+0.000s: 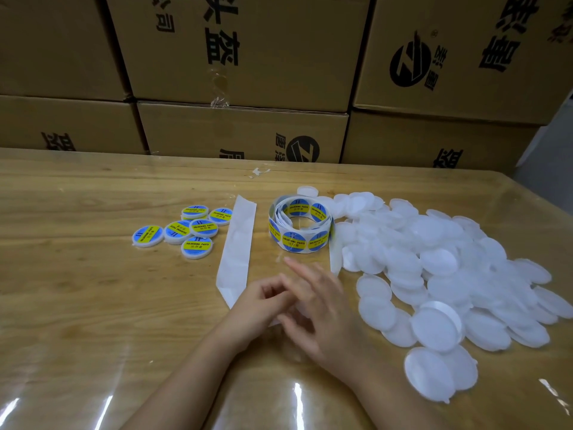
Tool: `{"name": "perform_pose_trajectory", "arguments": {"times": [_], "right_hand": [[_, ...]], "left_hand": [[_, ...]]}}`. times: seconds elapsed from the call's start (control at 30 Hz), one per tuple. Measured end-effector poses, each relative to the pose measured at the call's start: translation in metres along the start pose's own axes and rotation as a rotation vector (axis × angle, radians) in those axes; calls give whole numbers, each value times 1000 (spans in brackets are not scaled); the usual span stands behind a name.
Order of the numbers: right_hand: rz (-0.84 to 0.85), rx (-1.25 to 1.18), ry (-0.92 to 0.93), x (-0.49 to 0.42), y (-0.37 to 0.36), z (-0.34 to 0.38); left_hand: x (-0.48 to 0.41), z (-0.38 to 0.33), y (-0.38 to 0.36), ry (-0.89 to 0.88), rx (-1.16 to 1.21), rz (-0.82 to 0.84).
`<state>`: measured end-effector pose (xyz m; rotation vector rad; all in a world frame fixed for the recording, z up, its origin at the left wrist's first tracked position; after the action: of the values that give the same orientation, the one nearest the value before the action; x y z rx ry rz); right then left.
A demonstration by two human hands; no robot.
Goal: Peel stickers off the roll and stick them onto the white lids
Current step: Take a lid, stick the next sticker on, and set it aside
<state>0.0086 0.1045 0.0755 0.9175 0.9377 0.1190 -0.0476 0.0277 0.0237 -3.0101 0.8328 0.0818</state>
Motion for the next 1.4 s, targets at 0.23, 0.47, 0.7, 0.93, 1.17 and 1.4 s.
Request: {"name": "perform_pose_trajectory", "arguments": {"times": [0.23,0.47,0.7,0.93,1.17,1.4], "right_hand": [[-96,48,-590,19,18,-73],[26,145,-555,17,6,-73],[-26,74,-517,17,6,-72],[-91,35,-460,13,11,-64],[-103,62,-442,12,13,-61],[-102,109,-413,11,14,-56]], "left_hand": [[-3,12,12,43,53,-66],[-3,9,25,-45,90,-188],[-3,15,44,-69,306,-352],[-1,11,44,-55,256,-384],[6,0,44,-83,16,-474],[8,-6,42,-183,-17,-486]]}}
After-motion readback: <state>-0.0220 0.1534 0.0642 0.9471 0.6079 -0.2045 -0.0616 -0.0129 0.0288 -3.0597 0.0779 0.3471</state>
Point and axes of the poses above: each hand's wrist, its own x-axis away from the middle knuckle, its own y-axis out of the back of the hand, z = x × y, the point moved 9 cm from there along -x, towards the middle knuckle, and after that the axes turned 7 degrees about z, right-handed, at the moved point
